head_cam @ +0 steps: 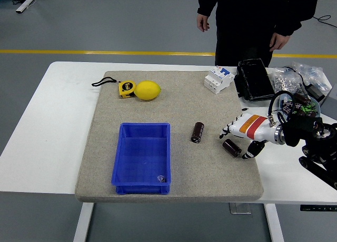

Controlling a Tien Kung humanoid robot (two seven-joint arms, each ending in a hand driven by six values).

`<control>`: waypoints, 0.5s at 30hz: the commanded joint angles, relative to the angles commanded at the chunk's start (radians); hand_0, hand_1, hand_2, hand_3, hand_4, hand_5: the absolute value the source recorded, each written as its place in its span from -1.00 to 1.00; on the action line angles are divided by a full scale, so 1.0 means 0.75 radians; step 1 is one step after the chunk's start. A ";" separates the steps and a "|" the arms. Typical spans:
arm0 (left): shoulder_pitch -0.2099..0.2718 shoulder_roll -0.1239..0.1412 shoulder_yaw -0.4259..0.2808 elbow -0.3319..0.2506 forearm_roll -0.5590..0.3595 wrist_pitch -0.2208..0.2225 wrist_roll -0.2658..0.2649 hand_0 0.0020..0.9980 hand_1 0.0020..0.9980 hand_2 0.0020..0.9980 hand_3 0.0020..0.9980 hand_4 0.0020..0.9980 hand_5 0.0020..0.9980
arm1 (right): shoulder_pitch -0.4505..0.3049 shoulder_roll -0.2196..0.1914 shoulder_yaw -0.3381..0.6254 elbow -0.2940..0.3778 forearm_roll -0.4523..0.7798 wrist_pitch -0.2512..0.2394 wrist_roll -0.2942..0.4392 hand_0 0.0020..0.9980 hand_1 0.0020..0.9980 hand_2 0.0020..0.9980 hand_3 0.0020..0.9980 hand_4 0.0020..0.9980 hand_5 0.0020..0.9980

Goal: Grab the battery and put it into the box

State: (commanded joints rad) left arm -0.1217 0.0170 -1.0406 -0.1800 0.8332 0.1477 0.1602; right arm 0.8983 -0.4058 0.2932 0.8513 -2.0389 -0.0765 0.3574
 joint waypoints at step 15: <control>-0.006 -0.002 0.007 0.000 0.000 -0.003 0.001 0.51 0.41 0.46 0.24 0.38 0.21 | -0.017 0.006 -0.016 -0.028 0.018 -0.054 0.012 0.32 0.09 0.14 0.11 0.85 -0.76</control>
State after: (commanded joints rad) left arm -0.1262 0.0151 -1.0350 -0.1800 0.8334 0.1455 0.1607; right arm 0.8859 -0.4012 0.2809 0.8300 -2.0257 -0.1169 0.3662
